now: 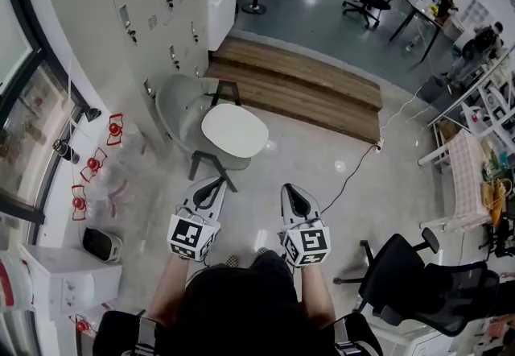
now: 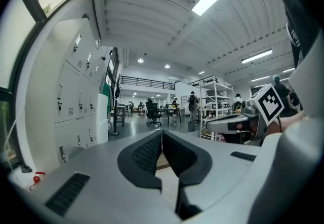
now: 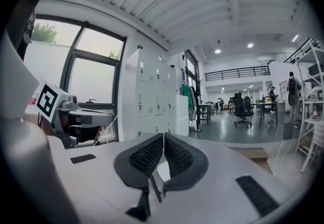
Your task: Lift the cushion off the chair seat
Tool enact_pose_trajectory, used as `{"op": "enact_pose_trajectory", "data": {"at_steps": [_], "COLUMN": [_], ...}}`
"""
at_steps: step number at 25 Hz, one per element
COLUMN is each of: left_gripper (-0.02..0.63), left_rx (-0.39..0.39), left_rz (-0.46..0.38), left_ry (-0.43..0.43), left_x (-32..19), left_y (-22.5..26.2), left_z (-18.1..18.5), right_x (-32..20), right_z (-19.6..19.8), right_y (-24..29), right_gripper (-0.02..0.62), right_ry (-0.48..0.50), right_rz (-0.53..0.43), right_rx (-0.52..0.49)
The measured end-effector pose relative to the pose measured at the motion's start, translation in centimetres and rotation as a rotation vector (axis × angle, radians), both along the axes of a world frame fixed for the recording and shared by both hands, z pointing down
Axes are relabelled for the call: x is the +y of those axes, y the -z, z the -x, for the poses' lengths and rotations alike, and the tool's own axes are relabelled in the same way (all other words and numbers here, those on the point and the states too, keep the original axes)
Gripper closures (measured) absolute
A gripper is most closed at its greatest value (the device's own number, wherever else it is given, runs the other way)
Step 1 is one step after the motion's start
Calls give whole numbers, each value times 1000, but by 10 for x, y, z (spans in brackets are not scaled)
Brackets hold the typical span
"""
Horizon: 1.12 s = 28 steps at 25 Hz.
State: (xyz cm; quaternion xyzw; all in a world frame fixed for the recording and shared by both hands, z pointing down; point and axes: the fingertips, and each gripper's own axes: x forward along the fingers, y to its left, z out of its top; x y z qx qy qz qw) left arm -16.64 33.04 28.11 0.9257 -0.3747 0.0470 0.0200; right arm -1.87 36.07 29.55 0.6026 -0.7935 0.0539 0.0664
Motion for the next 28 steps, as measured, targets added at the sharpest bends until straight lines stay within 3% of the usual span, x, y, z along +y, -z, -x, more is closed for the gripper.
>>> {"op": "enact_pose_trajectory", "data": {"at_steps": [11,28], "left_gripper": [586,586], "left_rx": [-7,-38], "left_rz": [15,101], "left_ry": [9,85], "left_x": [-50,-233], "left_y": [-9,-27], "left_z": [-14,-112], "right_x": [-51,-249], "right_z": [-15,-119], "right_y": [-6,-37], "right_gripper": [565,565], "right_ry": [7,64], "right_rz": [11,58], "right_rx": [-7,-54]}}
